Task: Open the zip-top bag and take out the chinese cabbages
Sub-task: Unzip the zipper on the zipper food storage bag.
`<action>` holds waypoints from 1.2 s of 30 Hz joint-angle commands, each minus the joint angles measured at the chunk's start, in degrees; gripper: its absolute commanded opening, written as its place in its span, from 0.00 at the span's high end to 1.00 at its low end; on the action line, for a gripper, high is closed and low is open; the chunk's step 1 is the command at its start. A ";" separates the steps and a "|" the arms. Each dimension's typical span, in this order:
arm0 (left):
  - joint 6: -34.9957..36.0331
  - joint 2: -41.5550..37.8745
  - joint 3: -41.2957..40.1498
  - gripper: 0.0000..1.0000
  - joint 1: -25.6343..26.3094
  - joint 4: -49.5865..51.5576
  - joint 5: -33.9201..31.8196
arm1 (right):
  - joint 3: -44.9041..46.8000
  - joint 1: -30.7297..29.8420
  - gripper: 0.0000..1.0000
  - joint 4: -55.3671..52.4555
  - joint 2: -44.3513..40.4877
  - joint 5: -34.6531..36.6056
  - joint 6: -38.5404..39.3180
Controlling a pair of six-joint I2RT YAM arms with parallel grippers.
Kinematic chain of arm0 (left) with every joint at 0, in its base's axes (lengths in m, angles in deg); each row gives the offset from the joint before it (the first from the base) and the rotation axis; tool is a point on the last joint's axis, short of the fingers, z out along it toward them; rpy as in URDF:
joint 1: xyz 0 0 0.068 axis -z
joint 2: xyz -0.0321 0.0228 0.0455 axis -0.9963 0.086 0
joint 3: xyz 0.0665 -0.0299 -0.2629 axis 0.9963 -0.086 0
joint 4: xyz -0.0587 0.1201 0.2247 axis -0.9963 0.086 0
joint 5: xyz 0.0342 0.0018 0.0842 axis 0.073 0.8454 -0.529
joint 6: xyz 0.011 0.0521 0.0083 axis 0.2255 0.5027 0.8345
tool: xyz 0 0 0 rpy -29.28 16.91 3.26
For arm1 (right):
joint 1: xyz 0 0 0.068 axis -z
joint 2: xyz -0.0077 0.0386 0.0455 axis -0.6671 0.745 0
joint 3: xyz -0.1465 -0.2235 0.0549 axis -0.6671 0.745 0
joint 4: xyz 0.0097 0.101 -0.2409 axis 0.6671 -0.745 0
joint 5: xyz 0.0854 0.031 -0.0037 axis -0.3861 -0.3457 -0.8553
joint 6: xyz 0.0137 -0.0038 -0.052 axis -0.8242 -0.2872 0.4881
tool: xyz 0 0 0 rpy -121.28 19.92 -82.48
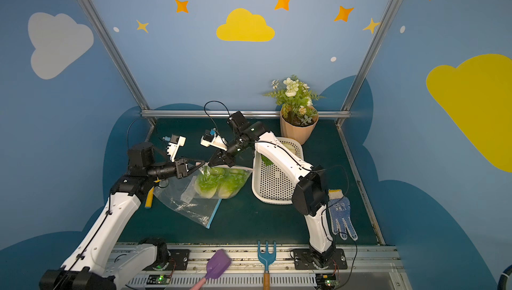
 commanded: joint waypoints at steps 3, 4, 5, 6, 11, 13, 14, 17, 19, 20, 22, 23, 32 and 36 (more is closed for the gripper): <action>0.23 0.27 0.12 0.71 0.20 1.01 0.74 | -2.39 0.16 1.00 0.46 0.38 -2.17 0.30; 0.21 0.31 0.16 0.71 0.22 1.09 0.71 | -2.52 0.16 1.00 0.42 0.45 -2.18 0.26; 0.20 0.38 0.20 0.71 0.27 1.32 0.68 | -2.53 0.17 1.00 0.46 0.47 -2.17 0.22; 0.19 0.47 0.21 0.72 0.24 1.47 0.49 | -2.66 0.24 1.00 0.54 0.53 -2.20 0.13; 0.41 0.62 0.16 0.78 0.25 2.13 0.54 | -2.83 0.28 1.00 0.81 0.71 -2.33 -0.20; 0.60 0.62 0.12 0.83 0.20 2.51 0.46 | -2.76 0.35 1.00 0.96 0.75 -2.34 -0.30; 0.65 0.54 0.12 0.85 0.18 2.51 0.39 | -2.75 0.44 1.00 1.04 0.69 -2.35 -0.38; 0.67 0.52 0.03 0.95 0.21 2.35 0.19 | -2.80 0.38 1.00 1.24 0.91 -2.55 -0.58; 0.71 0.35 0.08 0.96 0.20 2.16 -0.27 | -2.75 0.41 1.00 1.24 0.95 -2.53 -0.61; 0.61 0.17 0.03 0.96 0.25 2.05 -1.02 | -2.69 0.37 1.00 1.24 0.97 -2.46 -0.66; 0.65 -0.50 -0.12 0.96 0.23 1.69 -2.82 | -2.48 0.45 1.00 1.23 1.10 -2.22 -0.58; 0.67 -1.11 -0.35 0.96 0.12 1.33 -4.04 | -2.40 0.52 1.00 1.16 1.05 -2.05 -0.52; -0.36 -5.36 -2.14 0.96 -3.66 -0.28 -6.97 | 0.45 1.81 1.00 0.81 0.27 -0.51 -0.49; -0.23 -6.21 -2.32 0.96 -5.00 0.69 -8.19 | 1.84 2.57 1.00 0.81 -0.39 0.23 -0.58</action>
